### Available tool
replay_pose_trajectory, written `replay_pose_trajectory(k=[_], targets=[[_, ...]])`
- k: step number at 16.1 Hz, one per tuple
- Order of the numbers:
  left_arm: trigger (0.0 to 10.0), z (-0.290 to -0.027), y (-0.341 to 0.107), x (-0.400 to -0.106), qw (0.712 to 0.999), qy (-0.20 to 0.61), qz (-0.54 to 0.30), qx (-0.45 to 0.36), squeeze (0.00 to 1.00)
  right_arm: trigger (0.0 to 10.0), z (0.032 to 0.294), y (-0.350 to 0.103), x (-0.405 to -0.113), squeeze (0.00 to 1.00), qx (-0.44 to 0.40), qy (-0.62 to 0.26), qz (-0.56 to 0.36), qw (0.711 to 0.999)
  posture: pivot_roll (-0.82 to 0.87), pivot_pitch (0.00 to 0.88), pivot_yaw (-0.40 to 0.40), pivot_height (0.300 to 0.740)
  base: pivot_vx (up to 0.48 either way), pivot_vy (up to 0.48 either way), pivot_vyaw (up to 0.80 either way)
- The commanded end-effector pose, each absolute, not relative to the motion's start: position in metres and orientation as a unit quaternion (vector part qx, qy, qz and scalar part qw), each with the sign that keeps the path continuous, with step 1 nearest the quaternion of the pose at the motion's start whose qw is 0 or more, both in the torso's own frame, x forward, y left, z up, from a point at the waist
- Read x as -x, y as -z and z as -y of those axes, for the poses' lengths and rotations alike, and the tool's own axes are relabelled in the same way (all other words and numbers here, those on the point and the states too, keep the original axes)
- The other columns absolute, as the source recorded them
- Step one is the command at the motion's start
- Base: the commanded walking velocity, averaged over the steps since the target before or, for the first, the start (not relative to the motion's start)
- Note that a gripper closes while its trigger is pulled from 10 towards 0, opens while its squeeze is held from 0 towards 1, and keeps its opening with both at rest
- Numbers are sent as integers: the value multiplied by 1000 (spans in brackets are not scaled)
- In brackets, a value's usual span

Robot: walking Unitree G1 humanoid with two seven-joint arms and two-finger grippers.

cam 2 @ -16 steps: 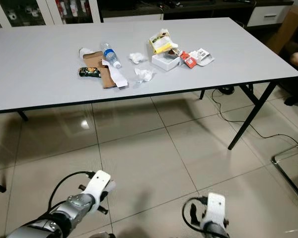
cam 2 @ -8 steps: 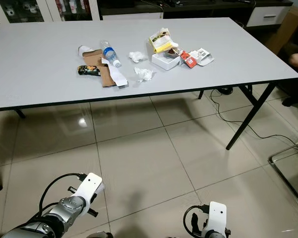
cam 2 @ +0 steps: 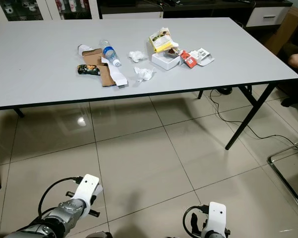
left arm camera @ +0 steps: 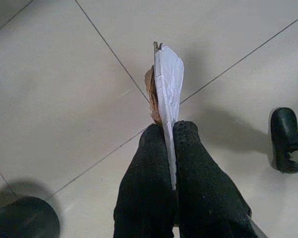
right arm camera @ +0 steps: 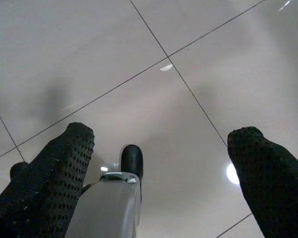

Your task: Picking trash to rubbish bin

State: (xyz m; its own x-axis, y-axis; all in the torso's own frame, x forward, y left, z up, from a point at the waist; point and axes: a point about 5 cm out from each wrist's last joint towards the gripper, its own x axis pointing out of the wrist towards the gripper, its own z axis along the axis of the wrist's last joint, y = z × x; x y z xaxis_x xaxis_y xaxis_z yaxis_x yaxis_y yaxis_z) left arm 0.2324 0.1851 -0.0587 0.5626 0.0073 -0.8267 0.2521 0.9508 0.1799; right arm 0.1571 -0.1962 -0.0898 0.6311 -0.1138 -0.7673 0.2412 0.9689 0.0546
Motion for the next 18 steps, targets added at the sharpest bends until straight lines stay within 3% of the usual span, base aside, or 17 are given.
replay_pose_trajectory(k=[1, 7, 8, 18], targets=[[10000, -184, 60, -231, 872, 74, -462, -146, 0, 10000, 199, 89, -158, 0, -83, 106, -419, 898, 142, 66, -65, 740, 0, 0, 0], [10000, -173, 63, -227, 861, 127, -457, -187, 0, 10000, 197, 91, -156, 0, -59, 99, -427, 897, 140, 53, -54, 740, 0, 0, 0], [10000, -173, 63, -227, 854, 146, -450, -218, 0, 10000, 198, 93, -150, 0, -58, 102, -433, 894, 135, 53, -51, 740, 0, 0, 556], [10000, -176, 69, -215, 833, 190, -449, -263, 0, 10000, 206, 99, -132, 0, -49, 117, -462, 877, 113, 64, -38, 740, 0, 0, 776]])
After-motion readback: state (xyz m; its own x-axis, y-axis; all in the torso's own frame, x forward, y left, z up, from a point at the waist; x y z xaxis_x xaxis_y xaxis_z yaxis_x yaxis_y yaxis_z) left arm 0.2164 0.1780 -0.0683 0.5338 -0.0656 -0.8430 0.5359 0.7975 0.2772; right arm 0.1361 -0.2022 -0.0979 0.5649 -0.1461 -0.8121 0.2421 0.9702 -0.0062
